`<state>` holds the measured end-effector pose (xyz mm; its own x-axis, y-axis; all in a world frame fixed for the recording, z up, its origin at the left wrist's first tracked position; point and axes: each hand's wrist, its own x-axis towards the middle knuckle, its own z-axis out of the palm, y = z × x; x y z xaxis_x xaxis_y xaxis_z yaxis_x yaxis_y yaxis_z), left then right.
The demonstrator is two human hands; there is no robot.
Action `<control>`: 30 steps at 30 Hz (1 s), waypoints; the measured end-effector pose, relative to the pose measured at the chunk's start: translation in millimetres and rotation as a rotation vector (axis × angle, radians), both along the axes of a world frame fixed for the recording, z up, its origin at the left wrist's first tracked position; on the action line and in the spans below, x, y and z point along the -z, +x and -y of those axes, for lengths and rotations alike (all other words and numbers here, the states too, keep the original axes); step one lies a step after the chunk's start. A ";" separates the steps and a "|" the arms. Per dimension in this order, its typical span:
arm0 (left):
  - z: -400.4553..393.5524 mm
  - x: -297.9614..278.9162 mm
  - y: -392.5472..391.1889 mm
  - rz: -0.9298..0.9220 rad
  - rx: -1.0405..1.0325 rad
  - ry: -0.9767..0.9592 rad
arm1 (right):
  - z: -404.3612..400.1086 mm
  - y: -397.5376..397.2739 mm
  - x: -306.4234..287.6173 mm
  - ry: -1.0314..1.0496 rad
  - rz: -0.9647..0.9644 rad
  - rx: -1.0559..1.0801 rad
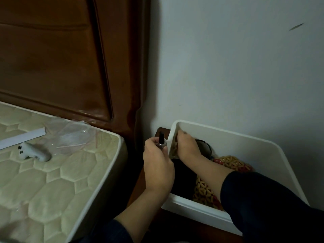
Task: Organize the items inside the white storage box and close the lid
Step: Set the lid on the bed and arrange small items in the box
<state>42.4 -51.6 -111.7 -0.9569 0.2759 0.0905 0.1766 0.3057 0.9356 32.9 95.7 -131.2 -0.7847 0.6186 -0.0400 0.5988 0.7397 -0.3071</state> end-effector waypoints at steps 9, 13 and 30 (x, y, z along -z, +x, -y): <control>1.5 1.6 0.2 0.021 -0.003 0.005 | 0.2 -6.6 13.8 -0.030 -0.062 0.052; 2.1 1.5 0.0 0.023 -0.002 0.010 | -0.7 -9.6 17.7 -0.032 -0.054 0.067; 4.3 -3.2 2.3 -0.031 0.010 -0.003 | -13.3 11.7 -30.8 -0.182 -0.244 0.024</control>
<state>44.7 -55.9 -108.5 -0.9510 0.2853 0.1192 0.2085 0.3068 0.9286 44.5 108.9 -100.4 -0.7702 0.6368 0.0359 0.5077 0.6461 -0.5699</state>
